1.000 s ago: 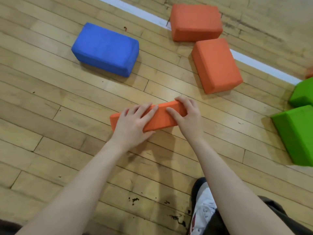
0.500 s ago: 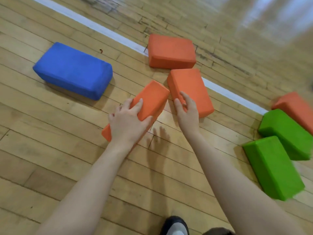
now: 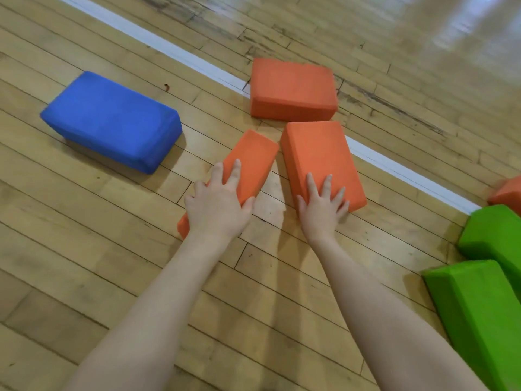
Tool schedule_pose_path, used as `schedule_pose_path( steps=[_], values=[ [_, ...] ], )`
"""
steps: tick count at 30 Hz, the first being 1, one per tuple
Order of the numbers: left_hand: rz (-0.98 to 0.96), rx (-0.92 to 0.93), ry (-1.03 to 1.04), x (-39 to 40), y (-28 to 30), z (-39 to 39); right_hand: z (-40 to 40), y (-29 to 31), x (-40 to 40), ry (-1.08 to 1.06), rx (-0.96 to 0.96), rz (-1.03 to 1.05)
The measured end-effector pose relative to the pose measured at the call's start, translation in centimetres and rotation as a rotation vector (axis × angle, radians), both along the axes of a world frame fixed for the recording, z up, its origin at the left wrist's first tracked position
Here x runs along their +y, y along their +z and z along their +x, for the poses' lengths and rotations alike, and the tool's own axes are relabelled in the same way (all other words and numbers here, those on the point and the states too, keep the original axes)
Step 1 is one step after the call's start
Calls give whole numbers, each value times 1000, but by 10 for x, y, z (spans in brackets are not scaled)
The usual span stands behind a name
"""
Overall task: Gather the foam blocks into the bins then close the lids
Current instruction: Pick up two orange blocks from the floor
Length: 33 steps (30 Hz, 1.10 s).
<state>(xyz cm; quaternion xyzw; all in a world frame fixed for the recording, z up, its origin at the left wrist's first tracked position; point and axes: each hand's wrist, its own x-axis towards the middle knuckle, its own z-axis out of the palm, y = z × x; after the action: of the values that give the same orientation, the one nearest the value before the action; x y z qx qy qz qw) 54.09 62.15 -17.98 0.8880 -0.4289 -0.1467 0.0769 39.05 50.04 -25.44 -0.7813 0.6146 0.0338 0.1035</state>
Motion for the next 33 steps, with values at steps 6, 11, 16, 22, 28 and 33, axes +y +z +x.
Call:
schedule_pose_path(
  steps=[6,11,16,22,28,33],
  values=[
    [17,-3,-21,3,0,-7,-11,9,13,38,3,-13],
    [-57,107,78,23,7,-3,-3,43,51,-28,-386,36],
    [-147,106,164,66,28,12,9,76,109,-4,-844,203],
    [-78,155,40,101,24,45,32,70,157,-44,-819,280],
    [-64,142,-30,108,16,53,61,71,153,-125,-677,128],
    [76,118,-176,124,12,61,78,68,146,-170,-578,255]
  ],
)
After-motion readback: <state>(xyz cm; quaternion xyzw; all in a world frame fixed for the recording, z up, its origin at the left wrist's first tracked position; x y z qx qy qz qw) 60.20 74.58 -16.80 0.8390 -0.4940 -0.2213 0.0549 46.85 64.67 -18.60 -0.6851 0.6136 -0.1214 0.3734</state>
